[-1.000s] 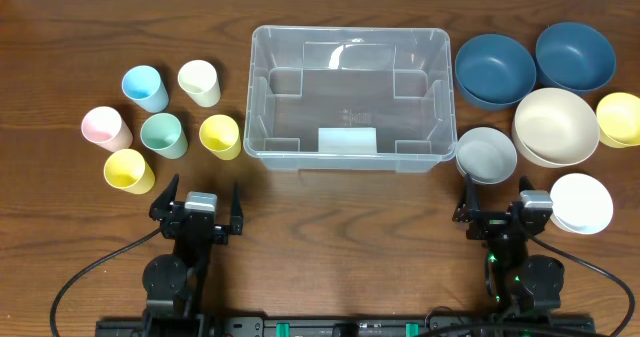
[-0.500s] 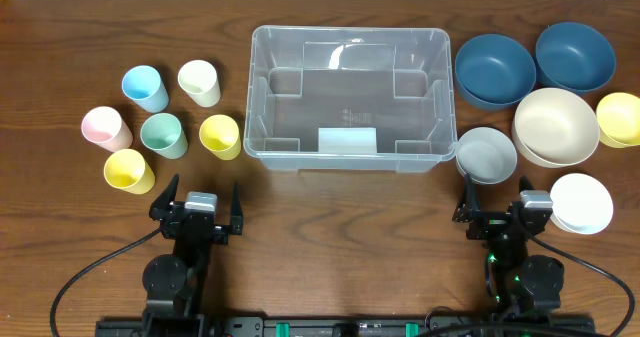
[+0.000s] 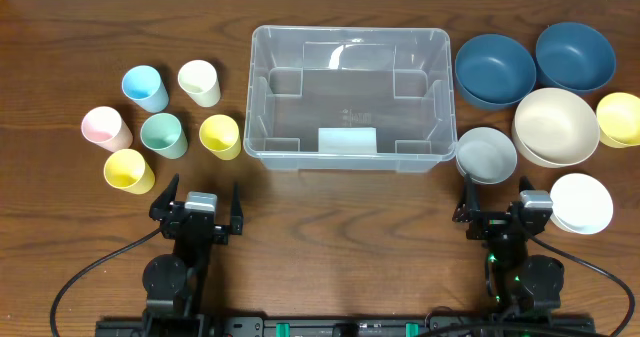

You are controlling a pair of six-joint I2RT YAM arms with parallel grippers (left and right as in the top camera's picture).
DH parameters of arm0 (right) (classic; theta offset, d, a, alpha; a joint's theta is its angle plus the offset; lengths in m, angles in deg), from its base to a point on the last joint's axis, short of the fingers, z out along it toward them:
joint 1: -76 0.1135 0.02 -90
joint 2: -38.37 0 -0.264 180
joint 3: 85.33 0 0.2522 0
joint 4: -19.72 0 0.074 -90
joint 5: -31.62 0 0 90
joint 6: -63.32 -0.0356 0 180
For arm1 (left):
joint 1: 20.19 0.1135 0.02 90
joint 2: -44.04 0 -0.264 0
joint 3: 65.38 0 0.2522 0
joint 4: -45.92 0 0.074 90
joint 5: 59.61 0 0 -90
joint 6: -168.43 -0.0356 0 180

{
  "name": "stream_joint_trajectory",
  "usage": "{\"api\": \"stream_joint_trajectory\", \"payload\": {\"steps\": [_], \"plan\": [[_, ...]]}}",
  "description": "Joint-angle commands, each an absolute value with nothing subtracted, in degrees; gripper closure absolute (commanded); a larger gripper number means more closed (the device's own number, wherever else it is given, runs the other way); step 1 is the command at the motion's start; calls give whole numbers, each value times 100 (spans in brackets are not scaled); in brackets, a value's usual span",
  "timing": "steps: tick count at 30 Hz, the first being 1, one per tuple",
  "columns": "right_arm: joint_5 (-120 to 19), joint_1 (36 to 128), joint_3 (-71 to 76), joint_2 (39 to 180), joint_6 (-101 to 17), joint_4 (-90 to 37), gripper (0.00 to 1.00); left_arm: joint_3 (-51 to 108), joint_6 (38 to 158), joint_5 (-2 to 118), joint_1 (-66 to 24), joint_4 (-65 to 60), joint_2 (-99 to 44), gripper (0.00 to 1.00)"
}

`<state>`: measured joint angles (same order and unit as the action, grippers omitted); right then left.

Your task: Pack container

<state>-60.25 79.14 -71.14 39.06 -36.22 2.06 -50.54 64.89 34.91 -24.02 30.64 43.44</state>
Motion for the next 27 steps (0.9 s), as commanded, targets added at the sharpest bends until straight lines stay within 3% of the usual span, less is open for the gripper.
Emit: {"api": "stream_joint_trajectory", "payload": {"steps": [1,27], "plan": [[-5984,7864,-7125,3875,-3517,182,1,-5139,6471,3576,-2374,2852,4377,2],[-6279,7864,-7125,3875,-3555,379,1,-5139,6471,3576,-2374,2852,4377,2]]}}
